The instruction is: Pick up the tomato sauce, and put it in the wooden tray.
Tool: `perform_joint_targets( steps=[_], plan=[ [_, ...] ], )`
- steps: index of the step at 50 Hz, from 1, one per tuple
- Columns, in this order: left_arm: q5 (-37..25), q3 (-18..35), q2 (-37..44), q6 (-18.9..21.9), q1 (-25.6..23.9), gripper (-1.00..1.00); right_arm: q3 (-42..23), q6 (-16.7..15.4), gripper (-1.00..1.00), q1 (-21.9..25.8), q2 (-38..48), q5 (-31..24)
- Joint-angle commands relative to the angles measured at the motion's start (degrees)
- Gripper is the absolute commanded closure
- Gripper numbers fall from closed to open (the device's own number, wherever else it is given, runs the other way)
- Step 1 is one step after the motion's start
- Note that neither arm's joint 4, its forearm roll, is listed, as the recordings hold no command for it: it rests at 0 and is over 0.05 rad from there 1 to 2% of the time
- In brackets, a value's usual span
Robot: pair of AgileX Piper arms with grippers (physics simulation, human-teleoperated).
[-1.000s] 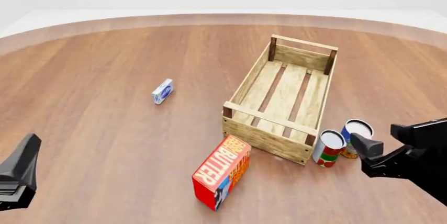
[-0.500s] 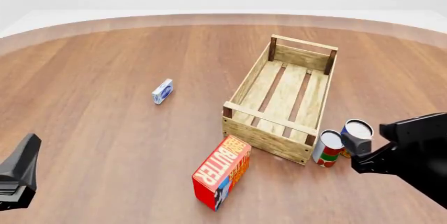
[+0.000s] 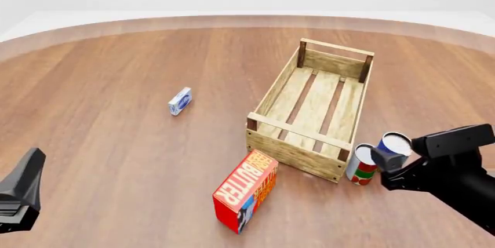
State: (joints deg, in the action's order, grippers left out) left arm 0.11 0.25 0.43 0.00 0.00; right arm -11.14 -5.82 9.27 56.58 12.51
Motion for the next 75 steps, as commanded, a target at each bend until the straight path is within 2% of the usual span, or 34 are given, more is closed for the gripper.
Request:
perform_joint_targets(
  steps=[1,63,65,75],
  plan=[
    [0.0,0.0,0.0,0.0,0.0,-1.0,0.3,0.3,-1.0,0.2,2.7,2.6],
    [0.0,0.0,0.0,0.0,0.0,-1.0,2.3,1.9,-1.0,1.7,17.1,17.0],
    [0.0,0.0,0.0,0.0,0.0,-1.0,2.6,2.3,-1.0,1.7,19.4,19.1],
    [0.0,0.0,0.0,0.0,0.0,-1.0,2.6,2.4,-1.0,1.8,20.0,19.6]
  ],
)
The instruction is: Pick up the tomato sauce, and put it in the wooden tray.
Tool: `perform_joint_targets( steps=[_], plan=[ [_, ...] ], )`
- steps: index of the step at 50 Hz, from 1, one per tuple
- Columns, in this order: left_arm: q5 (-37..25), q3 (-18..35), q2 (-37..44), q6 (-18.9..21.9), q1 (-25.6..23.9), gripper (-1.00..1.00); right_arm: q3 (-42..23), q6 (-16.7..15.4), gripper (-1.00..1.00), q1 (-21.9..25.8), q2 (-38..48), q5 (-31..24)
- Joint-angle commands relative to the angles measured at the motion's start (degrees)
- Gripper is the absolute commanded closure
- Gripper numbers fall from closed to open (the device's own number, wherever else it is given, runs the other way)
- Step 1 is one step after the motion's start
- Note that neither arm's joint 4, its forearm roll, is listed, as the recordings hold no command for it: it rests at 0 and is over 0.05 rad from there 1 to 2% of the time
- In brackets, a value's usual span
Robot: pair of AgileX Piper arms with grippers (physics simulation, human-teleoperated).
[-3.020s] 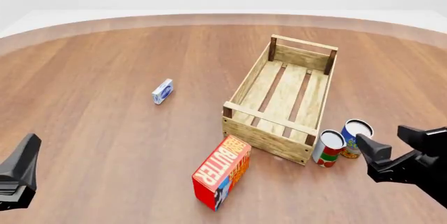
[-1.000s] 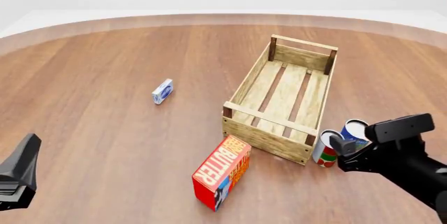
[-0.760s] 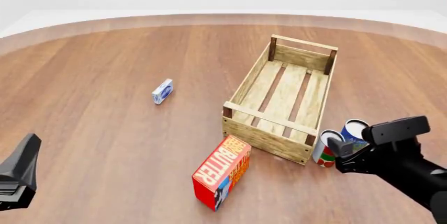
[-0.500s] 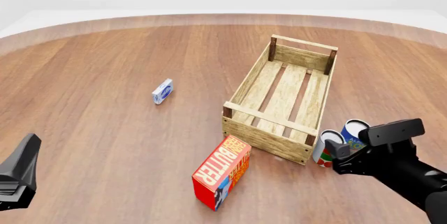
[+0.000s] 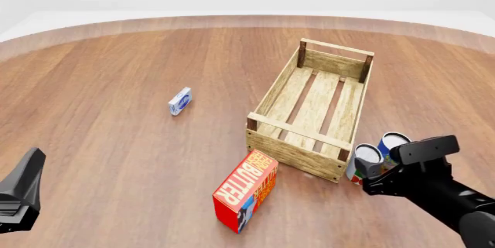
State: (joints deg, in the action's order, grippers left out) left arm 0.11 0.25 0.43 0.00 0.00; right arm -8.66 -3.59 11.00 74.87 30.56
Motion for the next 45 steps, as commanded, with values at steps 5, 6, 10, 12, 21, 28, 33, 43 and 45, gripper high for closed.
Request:
perform_joint_targets(
  steps=[5,6,10,12,21,28,33,43,45],
  plan=[
    [0.0,0.0,0.0,0.0,0.0,-1.0,0.5,0.2,-1.0,-0.1,2.3,2.4],
    [0.0,0.0,0.0,0.0,0.0,-1.0,0.4,0.3,-1.0,-0.1,2.4,2.4],
    [0.0,0.0,0.0,0.0,0.0,-1.0,0.6,0.4,-1.0,0.0,3.6,3.6],
    [0.0,0.0,0.0,0.0,0.0,-1.0,0.8,0.6,-1.0,0.0,4.0,4.2],
    [0.0,0.0,0.0,0.0,0.0,-1.0,1.3,0.9,-1.0,-0.1,6.4,6.7],
    [0.0,0.0,0.0,0.0,0.0,-1.0,1.2,1.1,-1.0,0.0,7.3,7.5],
    [0.0,0.0,0.0,0.0,0.0,-1.0,1.3,1.2,-1.0,0.0,8.3,8.4],
    [0.0,0.0,0.0,0.0,0.0,-1.0,1.1,1.2,-1.0,-0.1,9.3,9.1],
    [0.0,0.0,0.0,0.0,0.0,-1.0,1.1,1.2,-1.0,-0.2,9.8,9.5]
  ],
)
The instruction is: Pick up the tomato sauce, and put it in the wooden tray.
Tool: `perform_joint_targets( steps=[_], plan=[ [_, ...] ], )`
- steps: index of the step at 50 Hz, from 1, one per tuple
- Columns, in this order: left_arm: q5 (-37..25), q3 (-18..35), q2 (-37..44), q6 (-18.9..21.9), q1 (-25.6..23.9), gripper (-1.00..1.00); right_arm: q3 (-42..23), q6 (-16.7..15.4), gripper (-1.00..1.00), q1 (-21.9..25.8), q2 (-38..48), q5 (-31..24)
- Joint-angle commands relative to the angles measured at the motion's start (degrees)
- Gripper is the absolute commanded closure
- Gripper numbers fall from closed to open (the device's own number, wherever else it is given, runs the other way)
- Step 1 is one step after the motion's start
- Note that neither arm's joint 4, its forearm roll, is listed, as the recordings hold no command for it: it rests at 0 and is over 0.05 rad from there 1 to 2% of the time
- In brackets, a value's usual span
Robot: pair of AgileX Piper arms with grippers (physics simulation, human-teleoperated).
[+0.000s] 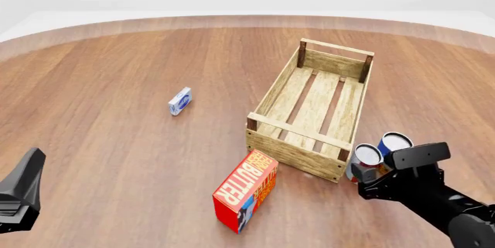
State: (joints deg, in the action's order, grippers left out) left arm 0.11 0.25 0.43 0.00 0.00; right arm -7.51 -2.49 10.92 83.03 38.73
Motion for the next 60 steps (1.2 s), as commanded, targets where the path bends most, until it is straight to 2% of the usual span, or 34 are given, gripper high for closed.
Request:
perform_joint_targets(
  steps=[1,25,39,50,51,60],
  plan=[
    [0.0,0.0,0.0,0.0,0.0,-1.0,-0.1,0.2,-1.0,0.1,2.0,1.6],
    [0.0,0.0,0.0,0.0,0.0,-1.0,0.1,0.7,-1.0,0.1,5.5,4.7],
    [0.0,0.0,0.0,0.0,0.0,-1.0,-1.0,0.0,-1.0,-0.1,4.3,2.9],
    [0.0,0.0,0.0,0.0,0.0,-1.0,-0.9,-0.1,-1.0,-0.3,5.9,4.3],
    [0.0,0.0,0.0,0.0,0.0,-1.0,-0.9,-0.3,1.0,-0.5,6.0,4.3],
    [0.0,0.0,0.0,0.0,0.0,-1.0,-0.8,0.2,1.0,0.1,6.0,4.2]
  ],
)
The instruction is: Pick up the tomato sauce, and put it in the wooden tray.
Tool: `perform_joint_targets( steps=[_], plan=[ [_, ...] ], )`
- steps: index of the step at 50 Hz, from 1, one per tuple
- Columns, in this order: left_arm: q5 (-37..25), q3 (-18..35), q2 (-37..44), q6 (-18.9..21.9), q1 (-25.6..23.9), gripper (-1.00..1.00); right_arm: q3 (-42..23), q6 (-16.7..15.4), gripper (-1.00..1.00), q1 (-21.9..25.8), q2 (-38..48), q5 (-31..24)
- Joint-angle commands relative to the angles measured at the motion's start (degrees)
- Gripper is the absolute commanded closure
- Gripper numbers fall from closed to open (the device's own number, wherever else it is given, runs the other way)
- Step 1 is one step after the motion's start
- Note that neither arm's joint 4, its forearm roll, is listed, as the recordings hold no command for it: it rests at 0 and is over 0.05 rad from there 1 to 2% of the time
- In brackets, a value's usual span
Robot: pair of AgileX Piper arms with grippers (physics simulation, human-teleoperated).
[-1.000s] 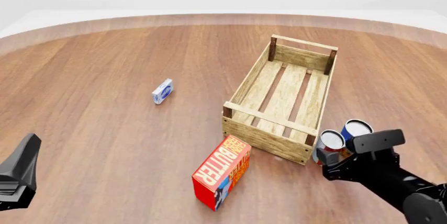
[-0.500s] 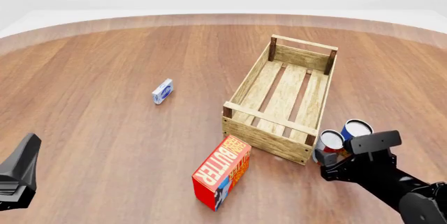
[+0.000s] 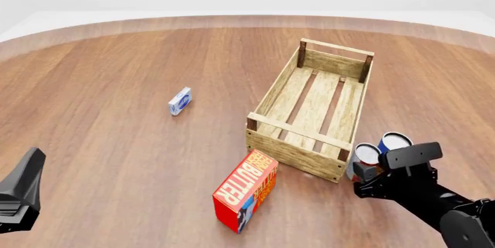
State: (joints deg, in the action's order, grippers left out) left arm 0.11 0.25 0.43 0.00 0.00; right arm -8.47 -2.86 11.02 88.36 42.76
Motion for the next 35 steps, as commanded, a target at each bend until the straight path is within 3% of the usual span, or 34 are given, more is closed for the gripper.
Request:
perform_joint_targets(
  steps=[1,12,35],
  plan=[
    [0.0,0.0,0.0,0.0,0.0,-1.0,0.2,0.5,1.0,-0.1,0.5,0.2],
    [0.0,0.0,0.0,0.0,0.0,-1.0,0.5,0.6,1.0,-0.1,0.4,0.3],
    [0.0,0.0,0.0,0.0,0.0,-1.0,0.4,-0.2,1.0,-0.9,-7.8,-6.2]
  ],
)
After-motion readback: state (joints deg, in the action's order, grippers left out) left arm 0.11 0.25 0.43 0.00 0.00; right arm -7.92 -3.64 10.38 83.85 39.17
